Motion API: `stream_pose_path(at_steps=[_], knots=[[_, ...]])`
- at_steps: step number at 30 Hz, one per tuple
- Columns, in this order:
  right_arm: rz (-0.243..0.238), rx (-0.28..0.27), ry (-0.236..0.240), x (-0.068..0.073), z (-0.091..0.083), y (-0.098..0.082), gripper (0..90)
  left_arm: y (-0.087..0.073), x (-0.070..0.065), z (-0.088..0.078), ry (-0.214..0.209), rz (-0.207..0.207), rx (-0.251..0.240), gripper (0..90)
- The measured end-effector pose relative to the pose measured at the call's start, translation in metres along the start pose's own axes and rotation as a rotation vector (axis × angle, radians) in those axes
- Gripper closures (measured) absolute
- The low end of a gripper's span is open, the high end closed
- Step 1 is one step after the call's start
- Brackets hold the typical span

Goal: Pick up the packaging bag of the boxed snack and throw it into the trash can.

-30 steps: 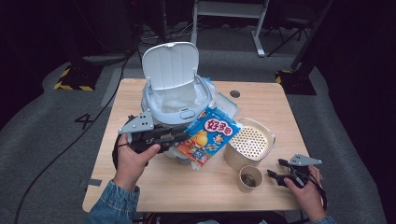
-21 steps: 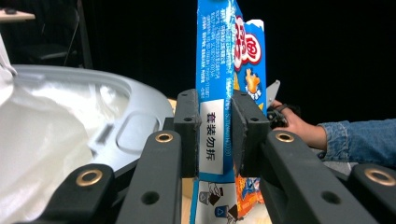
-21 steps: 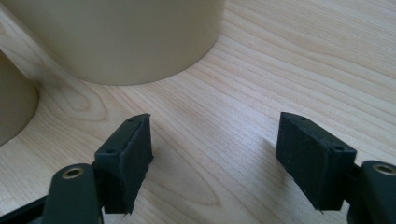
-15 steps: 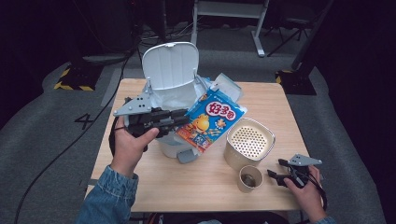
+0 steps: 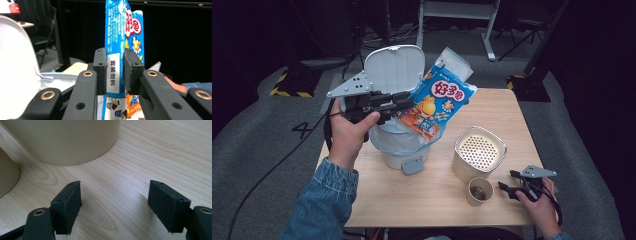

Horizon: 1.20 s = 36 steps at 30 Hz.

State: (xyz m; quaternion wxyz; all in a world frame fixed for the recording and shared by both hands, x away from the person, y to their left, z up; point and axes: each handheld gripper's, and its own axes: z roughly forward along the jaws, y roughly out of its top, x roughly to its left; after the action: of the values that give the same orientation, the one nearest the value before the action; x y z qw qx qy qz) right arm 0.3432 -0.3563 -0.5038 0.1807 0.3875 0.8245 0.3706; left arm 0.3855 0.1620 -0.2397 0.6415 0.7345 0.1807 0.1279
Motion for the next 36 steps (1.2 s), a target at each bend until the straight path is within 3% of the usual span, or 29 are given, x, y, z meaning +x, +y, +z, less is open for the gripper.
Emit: stream_pose_path(at_steps=[8, 15, 19, 25, 36], knots=[[0.002, 0.000, 0.000, 0.000, 0.000, 0.000, 27.1, 0.012, 0.008, 0.002, 0.020, -0.009, -0.042, 75.1], [0.001, 0.000, 0.000, 0.000, 0.000, 0.000, 27.1, 0.016, 0.019, 0.001, 0.086, -0.010, -0.069, 75.1], [0.001, 0.000, 0.000, 0.000, 0.000, 0.000, 27.1, 0.016, 0.028, -0.001, 0.150, -0.010, -0.115, 75.1], [0.001, 0.000, 0.000, 0.000, 0.000, 0.000, 27.1, 0.010, 0.037, 0.002, 0.214, -0.024, -0.114, 75.1], [0.002, 0.000, 0.000, 0.000, 0.000, 0.000, 27.1, 0.001, 0.045, 0.011, 0.277, -0.026, -0.076, 75.0]])
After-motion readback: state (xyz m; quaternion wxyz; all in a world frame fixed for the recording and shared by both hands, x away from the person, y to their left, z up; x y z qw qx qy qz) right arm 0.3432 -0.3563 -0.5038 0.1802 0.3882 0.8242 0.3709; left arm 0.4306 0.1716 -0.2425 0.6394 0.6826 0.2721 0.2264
